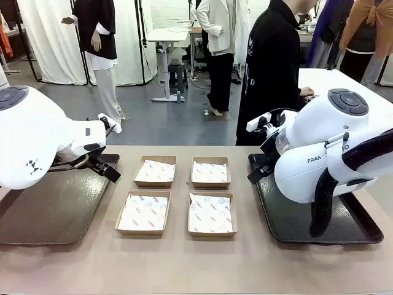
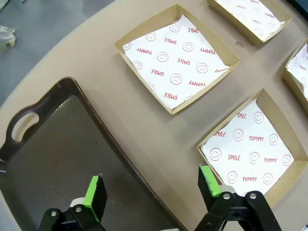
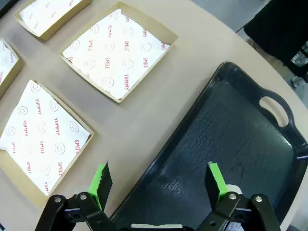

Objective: Individually package the donuts and arrange them on the tray.
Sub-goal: Pick up one Paper togo box.

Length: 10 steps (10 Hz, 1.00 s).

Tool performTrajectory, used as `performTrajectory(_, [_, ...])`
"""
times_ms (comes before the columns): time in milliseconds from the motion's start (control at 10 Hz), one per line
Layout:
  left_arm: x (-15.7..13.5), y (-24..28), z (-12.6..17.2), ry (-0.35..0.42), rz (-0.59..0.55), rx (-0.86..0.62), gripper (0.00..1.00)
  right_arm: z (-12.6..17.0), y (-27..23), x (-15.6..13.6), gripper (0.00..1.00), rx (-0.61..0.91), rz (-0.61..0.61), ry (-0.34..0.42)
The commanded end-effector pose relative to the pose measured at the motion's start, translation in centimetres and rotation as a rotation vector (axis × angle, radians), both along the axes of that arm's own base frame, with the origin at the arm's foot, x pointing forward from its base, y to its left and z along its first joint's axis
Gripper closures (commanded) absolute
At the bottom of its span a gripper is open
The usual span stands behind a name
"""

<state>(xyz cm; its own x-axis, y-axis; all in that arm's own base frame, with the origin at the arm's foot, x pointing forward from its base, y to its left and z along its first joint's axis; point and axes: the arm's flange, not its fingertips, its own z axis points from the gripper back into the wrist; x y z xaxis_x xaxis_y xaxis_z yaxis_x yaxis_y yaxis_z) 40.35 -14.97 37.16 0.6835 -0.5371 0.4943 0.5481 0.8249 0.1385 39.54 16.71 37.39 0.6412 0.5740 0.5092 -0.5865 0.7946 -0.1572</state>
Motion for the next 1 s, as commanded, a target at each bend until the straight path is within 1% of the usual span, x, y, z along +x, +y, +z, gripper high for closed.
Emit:
performTrajectory(0, [-0.01,-0.01,0.0,0.0,0.0,0.0,0.0,0.0,0.0,0.0,0.0,0.0,0.0,0.0])
performTrajectory(900, [-0.01,-0.01,0.0,0.0,0.0,0.0,0.0,0.0,0.0,0.0,0.0,0.0,0.0,0.0])
